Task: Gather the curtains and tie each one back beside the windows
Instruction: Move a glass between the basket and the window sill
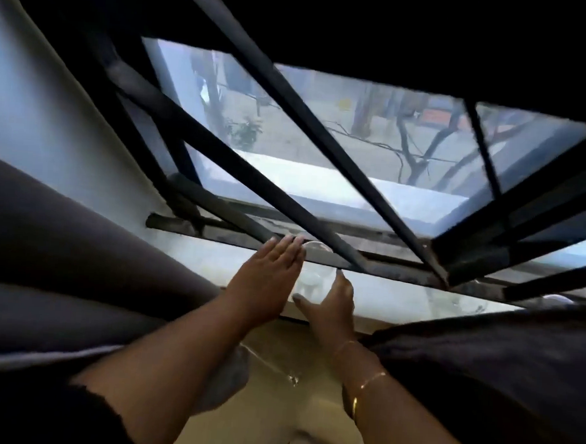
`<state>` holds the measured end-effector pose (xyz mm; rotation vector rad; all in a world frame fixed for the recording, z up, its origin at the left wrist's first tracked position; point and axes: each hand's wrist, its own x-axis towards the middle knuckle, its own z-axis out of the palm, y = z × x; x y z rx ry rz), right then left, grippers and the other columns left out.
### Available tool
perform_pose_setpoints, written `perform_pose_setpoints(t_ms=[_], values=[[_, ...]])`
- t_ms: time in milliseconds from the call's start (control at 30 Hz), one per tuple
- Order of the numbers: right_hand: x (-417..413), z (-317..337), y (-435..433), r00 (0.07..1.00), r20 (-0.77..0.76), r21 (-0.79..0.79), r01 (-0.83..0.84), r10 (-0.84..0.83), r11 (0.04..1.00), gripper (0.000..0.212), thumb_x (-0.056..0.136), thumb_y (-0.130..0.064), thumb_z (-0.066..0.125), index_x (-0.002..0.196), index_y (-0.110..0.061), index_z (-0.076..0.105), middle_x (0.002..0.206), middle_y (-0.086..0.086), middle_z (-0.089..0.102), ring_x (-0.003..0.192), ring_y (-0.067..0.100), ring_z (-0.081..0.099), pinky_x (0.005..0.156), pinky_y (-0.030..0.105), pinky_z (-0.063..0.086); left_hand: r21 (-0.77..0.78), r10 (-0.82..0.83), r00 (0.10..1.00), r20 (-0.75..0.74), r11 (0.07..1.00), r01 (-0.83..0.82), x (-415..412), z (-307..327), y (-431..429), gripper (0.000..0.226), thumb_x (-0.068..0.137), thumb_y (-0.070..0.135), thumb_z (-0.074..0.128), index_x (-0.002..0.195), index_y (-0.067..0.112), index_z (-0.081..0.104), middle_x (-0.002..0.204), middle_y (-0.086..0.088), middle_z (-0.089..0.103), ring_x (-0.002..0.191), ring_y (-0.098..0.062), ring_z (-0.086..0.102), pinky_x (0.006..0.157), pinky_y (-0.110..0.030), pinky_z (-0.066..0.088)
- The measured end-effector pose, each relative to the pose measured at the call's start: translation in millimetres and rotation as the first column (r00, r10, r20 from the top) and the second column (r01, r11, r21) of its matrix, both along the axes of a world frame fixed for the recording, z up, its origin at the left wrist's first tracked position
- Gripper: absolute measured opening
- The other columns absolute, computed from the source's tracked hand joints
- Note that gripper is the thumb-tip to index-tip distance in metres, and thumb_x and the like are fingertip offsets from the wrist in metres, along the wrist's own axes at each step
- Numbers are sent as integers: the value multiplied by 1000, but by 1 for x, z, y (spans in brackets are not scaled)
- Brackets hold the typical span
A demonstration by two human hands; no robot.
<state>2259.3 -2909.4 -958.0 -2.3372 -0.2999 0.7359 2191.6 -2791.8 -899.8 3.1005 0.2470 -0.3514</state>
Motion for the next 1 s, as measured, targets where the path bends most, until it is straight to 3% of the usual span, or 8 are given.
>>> perform_pose_setpoints(t_ms=[133,233,333,433,667,867,933,1000], values=[[10,-38,17,998,-1,36,59,-59,998,99,71,-36,80,146,-9,20,152,12,26,139,28,26,113,38,30,76,4,1000,3,997,-4,12,-45,1,62,94,10,26,146,1,-7,155,-18,-11,144,-30,-12,112,-39,-16],[15,-56,26,995,-20,71,104,-103,992,99,71,-39,79,145,-7,20,150,14,28,138,30,28,113,38,30,91,-5,995,102,996,-4,17,-67,6,61,93,9,32,147,0,4,156,-19,5,145,-29,1,110,-37,-16],[22,-66,34,981,2,155,192,-194,969,89,70,-39,79,138,-8,31,141,15,39,130,32,37,106,37,35,89,11,948,318,995,-42,23,-73,7,52,81,9,65,130,0,51,132,-18,54,126,-27,49,111,-39,25],[26,-72,36,969,59,239,220,-240,946,79,67,-35,82,130,-9,42,131,14,50,123,31,45,102,34,36,0,51,883,467,998,-57,29,-78,8,41,67,5,79,106,1,69,106,-15,70,101,-25,67,94,-37,48],[22,-77,31,974,75,253,188,-213,949,81,68,-35,81,133,-12,38,135,12,48,125,30,44,103,35,38,-15,42,874,483,999,-40,33,-79,15,40,59,4,85,97,2,73,95,-12,73,89,-24,70,82,-37,54],[12,-73,17,985,32,166,160,-168,973,85,68,-34,81,136,-15,34,137,9,45,125,27,45,99,34,43,-101,141,910,390,989,-110,35,-68,11,34,60,3,83,92,0,73,91,-14,73,85,-29,71,79,-37,55],[9,-67,11,986,16,152,164,-168,975,84,67,-33,82,135,-16,35,136,8,46,124,27,46,99,36,46,-155,165,925,341,981,-118,40,-59,8,31,79,8,71,108,0,67,107,-16,69,102,-30,66,92,-36,49],[3,-62,5,984,-15,135,178,-177,975,83,66,-29,82,133,-15,36,134,9,47,123,28,47,98,38,47,-245,230,935,268,955,-165,39,-54,4,41,94,17,50,134,5,47,136,-13,52,129,-27,45,109,-32,30]])
